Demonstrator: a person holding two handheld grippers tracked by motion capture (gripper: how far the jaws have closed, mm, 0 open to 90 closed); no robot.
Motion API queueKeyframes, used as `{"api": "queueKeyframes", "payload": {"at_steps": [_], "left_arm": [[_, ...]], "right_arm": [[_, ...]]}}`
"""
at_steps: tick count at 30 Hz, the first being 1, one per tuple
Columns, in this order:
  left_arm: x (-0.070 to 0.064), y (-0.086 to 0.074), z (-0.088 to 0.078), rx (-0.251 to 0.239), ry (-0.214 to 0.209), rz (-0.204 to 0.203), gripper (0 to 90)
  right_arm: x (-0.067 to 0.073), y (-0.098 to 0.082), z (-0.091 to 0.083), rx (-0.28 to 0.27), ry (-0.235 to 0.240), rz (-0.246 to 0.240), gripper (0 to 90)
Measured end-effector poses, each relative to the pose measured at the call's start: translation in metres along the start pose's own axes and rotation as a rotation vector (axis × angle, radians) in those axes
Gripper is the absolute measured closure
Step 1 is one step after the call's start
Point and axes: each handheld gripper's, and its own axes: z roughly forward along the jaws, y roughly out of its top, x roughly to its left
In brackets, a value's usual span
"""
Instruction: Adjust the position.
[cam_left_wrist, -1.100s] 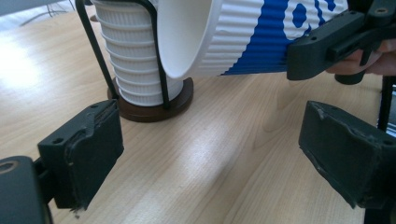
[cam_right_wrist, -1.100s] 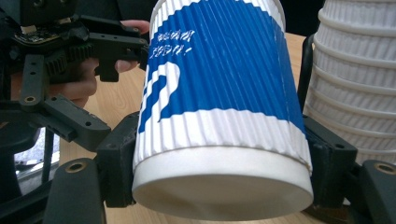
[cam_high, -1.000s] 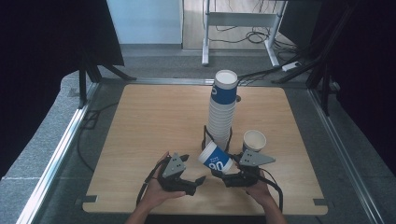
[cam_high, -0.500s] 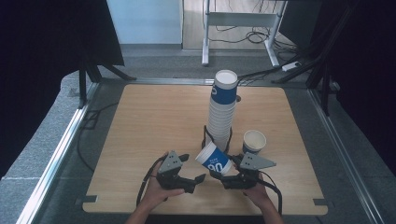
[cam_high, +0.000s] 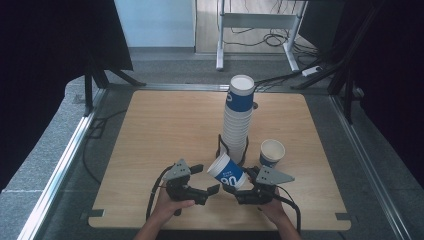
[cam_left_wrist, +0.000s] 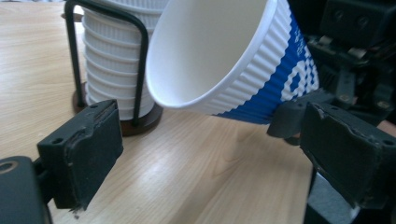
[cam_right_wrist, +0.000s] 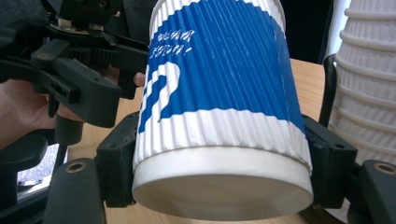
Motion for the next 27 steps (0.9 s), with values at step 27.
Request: {"api": "queueKeyframes", "payload": {"at_steps": [27], "left_arm": [[0.011, 0.002, 0.012, -0.049, -0.224, -0.139, 5.0]], "right_arm": [[0.014, -0.006, 0.009, -0.034, 0.108, -0.052, 27.5]]}}
